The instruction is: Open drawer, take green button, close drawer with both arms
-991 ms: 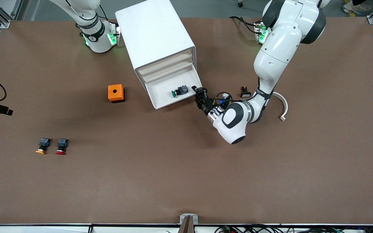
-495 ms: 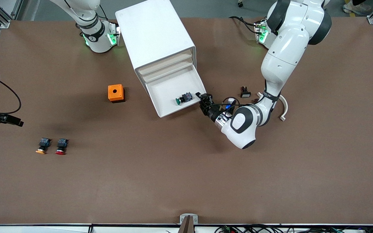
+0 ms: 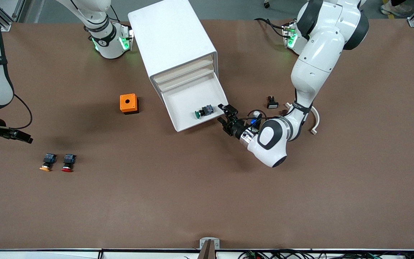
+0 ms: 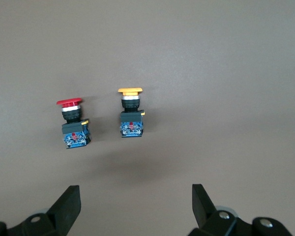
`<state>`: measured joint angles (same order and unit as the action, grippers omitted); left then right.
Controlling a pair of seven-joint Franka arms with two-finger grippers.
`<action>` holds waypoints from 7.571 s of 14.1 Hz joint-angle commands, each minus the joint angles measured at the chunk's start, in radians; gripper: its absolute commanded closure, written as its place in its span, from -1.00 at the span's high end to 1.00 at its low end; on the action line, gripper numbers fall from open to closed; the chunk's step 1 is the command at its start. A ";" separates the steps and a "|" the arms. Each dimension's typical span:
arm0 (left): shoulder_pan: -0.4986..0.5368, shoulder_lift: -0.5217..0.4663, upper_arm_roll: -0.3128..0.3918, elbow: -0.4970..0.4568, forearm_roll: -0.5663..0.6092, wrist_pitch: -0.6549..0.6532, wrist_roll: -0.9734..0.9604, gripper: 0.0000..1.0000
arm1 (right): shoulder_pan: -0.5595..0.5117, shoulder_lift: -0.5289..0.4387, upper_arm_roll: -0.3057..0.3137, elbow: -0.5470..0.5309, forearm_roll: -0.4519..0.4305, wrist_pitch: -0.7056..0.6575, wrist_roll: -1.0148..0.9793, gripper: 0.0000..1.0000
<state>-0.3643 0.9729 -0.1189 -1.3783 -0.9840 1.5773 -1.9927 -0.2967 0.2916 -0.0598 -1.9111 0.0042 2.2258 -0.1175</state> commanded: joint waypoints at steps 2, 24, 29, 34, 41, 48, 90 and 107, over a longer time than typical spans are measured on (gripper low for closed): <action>-0.001 -0.013 0.002 0.041 -0.015 0.004 0.104 1.00 | 0.052 -0.023 0.018 -0.046 0.007 -0.006 0.200 1.00; -0.004 -0.298 0.197 0.166 0.273 0.050 1.163 1.00 | 1.117 0.145 0.021 0.207 0.036 -0.123 1.915 1.00; -0.008 -0.400 0.189 0.163 0.503 0.107 1.177 1.00 | 1.166 0.256 0.021 0.282 0.036 -0.127 1.912 1.00; -0.085 -0.418 0.191 0.159 0.666 0.187 1.164 1.00 | 1.197 0.256 0.021 0.284 0.037 -0.120 1.921 1.00; -0.126 -0.375 0.191 0.137 0.711 0.260 1.124 1.00 | 1.206 0.273 0.021 0.282 0.037 -0.074 1.955 1.00; -0.114 -0.359 0.194 0.130 0.714 0.263 1.123 1.00 | 1.209 0.288 0.021 0.284 0.036 -0.066 1.954 0.32; -0.364 -0.168 0.180 0.130 0.889 0.360 0.913 1.00 | 0.304 0.215 0.012 -0.080 0.016 0.319 0.185 -1.00; -0.449 -0.137 0.173 0.130 0.884 0.360 0.913 1.00 | 0.307 0.180 0.012 0.097 0.017 0.078 0.197 1.00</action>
<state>-0.8031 0.8320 0.0543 -1.2523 -0.1080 1.9313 -1.0793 0.0288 0.5325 -0.0646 -1.8841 0.0271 2.4632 0.0763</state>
